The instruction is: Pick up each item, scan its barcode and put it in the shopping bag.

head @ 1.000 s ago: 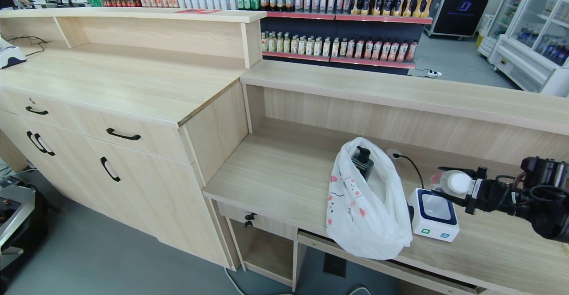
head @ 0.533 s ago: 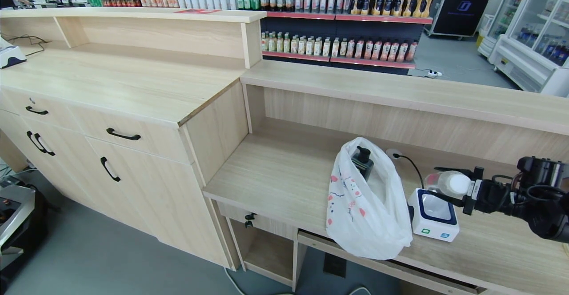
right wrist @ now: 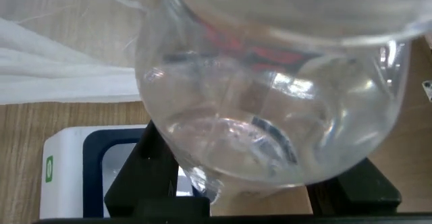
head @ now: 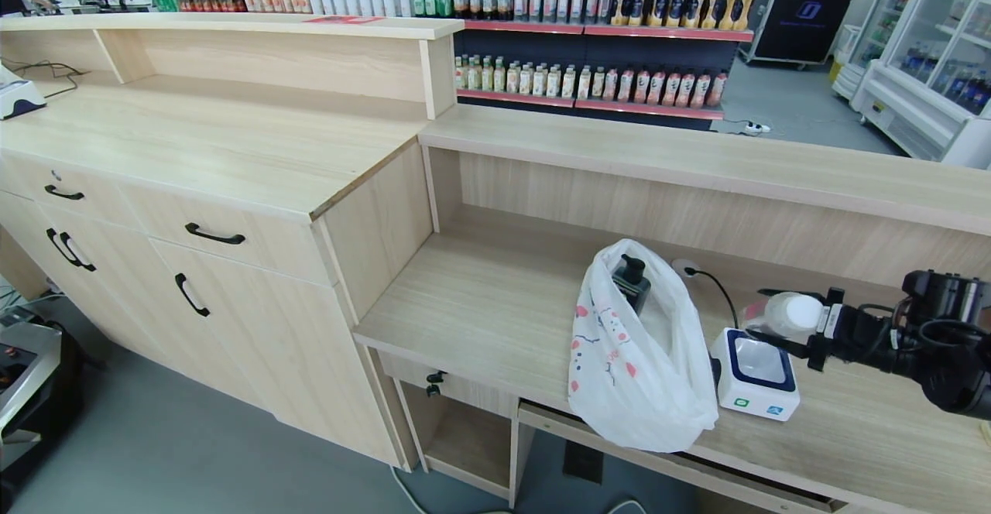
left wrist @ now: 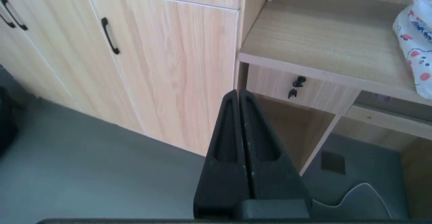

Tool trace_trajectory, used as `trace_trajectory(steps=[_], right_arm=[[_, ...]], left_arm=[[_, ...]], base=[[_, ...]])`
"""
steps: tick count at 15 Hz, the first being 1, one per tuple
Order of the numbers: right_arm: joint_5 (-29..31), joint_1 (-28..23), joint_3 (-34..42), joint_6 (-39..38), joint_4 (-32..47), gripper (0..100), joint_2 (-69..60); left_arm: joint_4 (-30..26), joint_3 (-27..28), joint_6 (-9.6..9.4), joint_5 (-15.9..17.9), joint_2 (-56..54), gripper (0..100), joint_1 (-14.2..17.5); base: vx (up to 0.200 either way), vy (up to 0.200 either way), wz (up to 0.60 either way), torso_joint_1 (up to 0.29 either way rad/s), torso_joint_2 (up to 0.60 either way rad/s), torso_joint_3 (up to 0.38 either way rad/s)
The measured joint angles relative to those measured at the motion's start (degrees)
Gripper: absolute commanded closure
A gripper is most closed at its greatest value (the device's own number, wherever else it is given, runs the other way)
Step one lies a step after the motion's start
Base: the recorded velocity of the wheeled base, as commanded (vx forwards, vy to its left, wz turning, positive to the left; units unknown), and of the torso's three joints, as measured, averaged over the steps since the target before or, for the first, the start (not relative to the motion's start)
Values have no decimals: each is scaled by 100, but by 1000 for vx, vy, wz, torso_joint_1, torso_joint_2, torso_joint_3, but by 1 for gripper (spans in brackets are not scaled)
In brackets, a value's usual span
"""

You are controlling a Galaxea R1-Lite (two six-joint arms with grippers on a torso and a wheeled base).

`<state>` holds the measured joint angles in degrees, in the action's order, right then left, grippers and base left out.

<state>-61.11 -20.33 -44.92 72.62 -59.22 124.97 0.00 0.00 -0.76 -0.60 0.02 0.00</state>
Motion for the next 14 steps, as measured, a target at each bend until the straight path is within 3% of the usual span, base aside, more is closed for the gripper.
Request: trace_trajectory(steps=[4,7,9,10,14], right_arm=[[126,-149,-204,-2494,29,100,-661],[1376,-215,-37,-3983,443,100,-1582],[2684,-235,450,-4307,724,100,-2216],[3029,-240,725,-4372,783,100,-2492],[3304,-240,1390,-4383,796,100,-3227]], left_arm=[[0,0,0,0,0,100,0],[0,0,0,0,0,100,0],[0,0,-2,0,0,100,0],[0,0,0,0,0,100,0],[0,0,2,2,0,100,0]], base=[[0,0,0,0,0,0],[0,0,0,0,0,0],[0,0,0,0,0,0],[0,0,0,0,0,0],[0,0,0,0,0,0]])
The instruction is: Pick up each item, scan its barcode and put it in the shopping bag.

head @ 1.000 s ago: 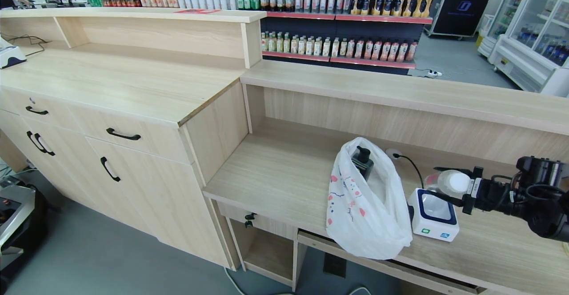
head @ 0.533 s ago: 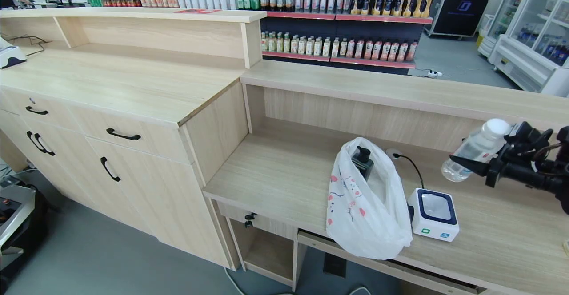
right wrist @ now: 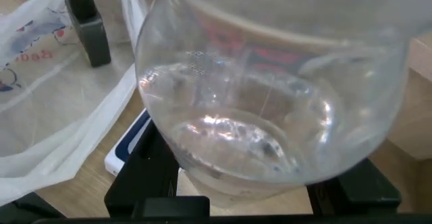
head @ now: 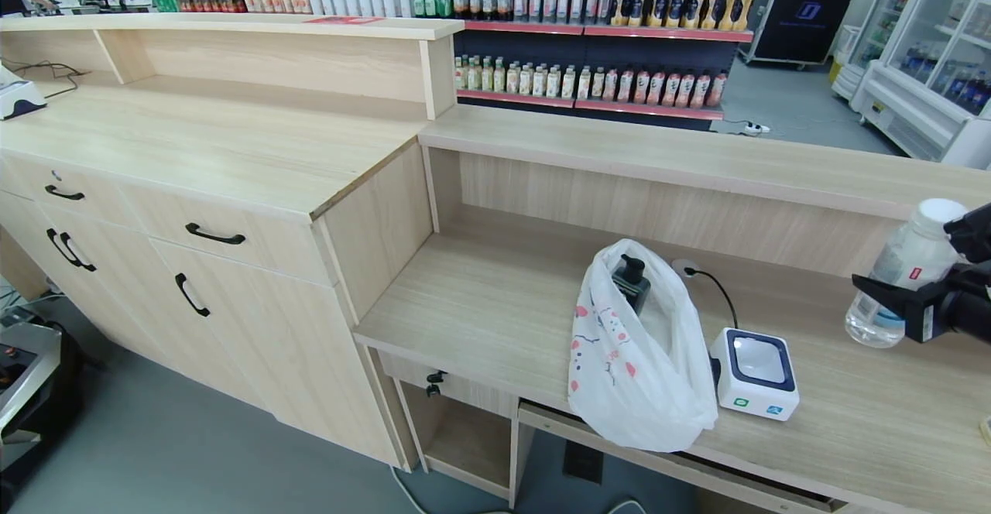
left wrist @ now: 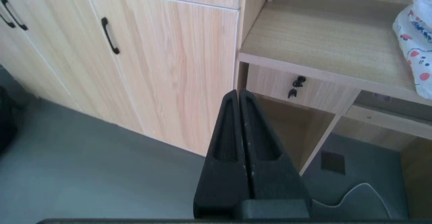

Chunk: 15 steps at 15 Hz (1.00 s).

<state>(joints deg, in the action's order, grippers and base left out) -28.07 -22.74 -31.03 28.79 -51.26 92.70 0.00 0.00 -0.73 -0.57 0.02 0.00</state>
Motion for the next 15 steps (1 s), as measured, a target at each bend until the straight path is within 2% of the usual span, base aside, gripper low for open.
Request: trace_trajectory(steps=[3,6,9,13,15], right_arm=[[76,-9,116,424,-158,100,-163],[257,96,208,471,-358,100,-234],[440,358,151,265,-369,100,-271],[457,887,105,-413,-296,100,-325],[364,1081,201,-580,194,100,-329]], left_arm=[[0,0,-2,-2,0,100,0],[0,0,-2,-2,0,100,0],[0,0,-5,0,0,100,-5],[0,0,-2,0,0,100,0],[0,2,-2,-2,0,100,0]], base=[[0,0,0,0,0,0],[0,0,600,1,-1,-1],[0,0,600,-1,4,2],[0,0,0,0,0,0],[0,0,0,0,0,0]])
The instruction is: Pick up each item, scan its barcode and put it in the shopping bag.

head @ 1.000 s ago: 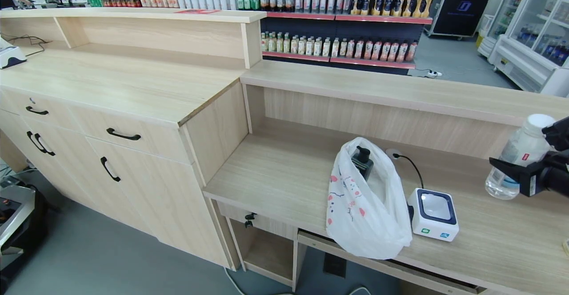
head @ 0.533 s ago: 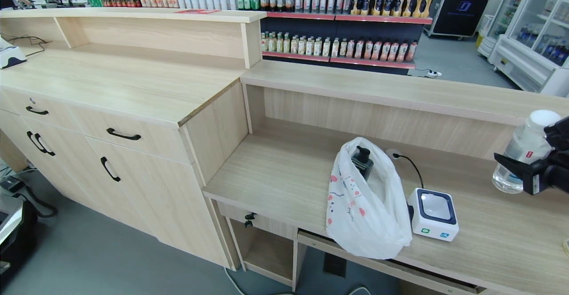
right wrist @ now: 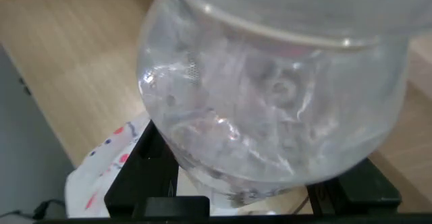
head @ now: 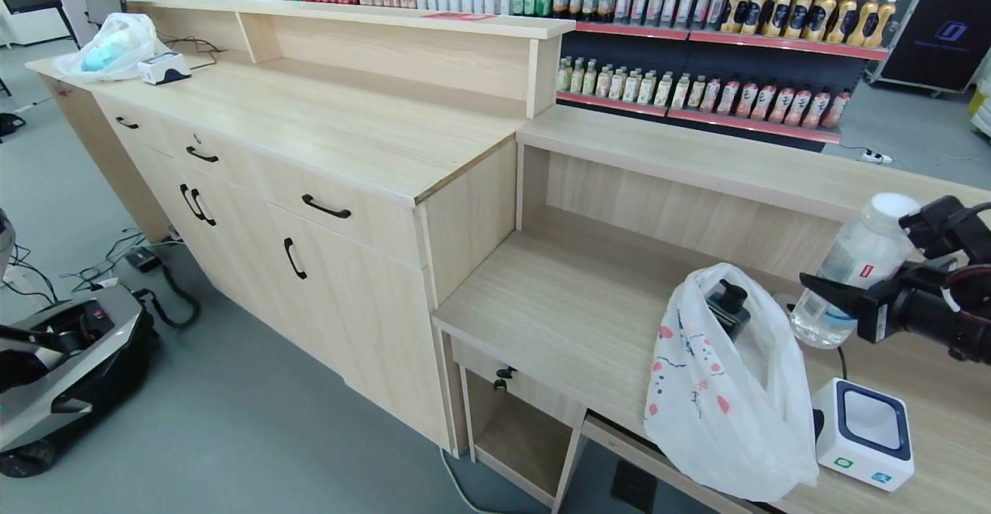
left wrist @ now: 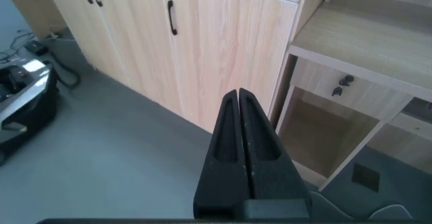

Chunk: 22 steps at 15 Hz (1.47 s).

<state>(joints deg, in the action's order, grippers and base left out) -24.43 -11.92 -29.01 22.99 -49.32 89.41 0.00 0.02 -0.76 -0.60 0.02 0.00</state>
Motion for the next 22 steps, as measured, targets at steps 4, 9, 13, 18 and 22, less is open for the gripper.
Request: trace_trajectory(steps=[4,9,13,18,22], right_arm=[[-742,126,85,18,723,100,246],[-1011,132,96,391,17,100,1164],[-1014,106,7,438,-842,100,2137],[-1261,127,-133,438,-1398,100,2915],[-1742,190,0,697,-1319,100,3093]], left_arm=[[0,0,0,0,0,100,0],[0,-2,2,0,0,100,0],[0,-2,2,0,0,100,0],[0,-2,0,0,0,100,0],[0,-2,0,0,0,100,0]], base=[[0,0,0,0,0,0],[0,0,0,0,0,0],[0,0,0,0,0,0],[0,0,0,0,0,0],[0,0,0,0,0,0]])
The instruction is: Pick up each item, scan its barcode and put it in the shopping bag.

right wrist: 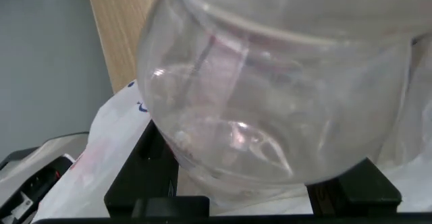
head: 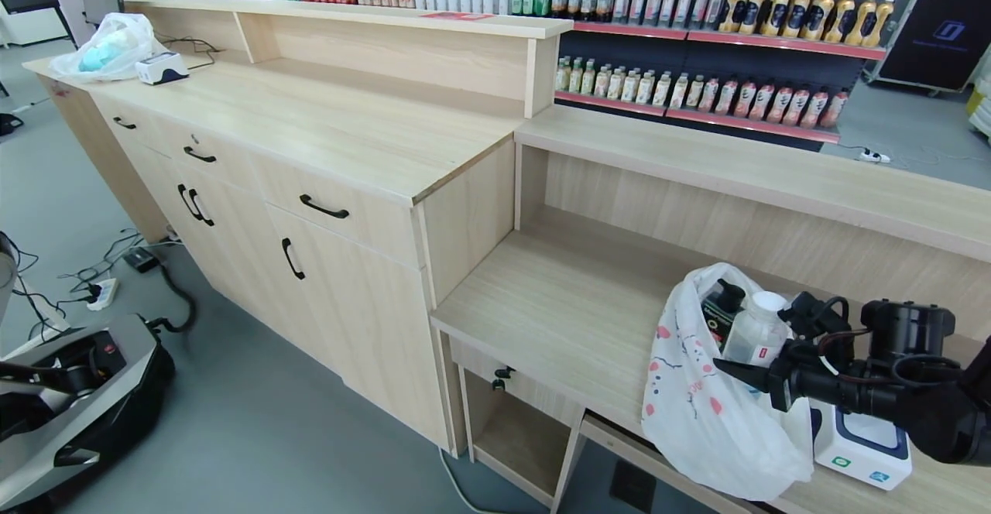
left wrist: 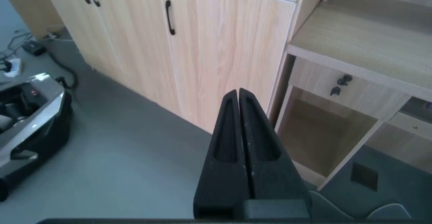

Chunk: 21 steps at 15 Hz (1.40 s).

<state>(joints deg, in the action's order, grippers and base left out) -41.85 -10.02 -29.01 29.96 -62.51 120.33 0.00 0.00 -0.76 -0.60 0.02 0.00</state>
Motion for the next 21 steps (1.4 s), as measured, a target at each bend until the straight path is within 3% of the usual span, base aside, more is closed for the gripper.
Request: trace_trajectory(steps=[8,21], right_arm=[[-591,5,22,299,169,100,227],[-681,-11,27,646,227,100,612]], left_arm=[[0,0,0,0,0,100,0],[0,0,-2,2,0,100,0]], base=[[0,0,0,0,0,0],[0,0,0,0,0,0]])
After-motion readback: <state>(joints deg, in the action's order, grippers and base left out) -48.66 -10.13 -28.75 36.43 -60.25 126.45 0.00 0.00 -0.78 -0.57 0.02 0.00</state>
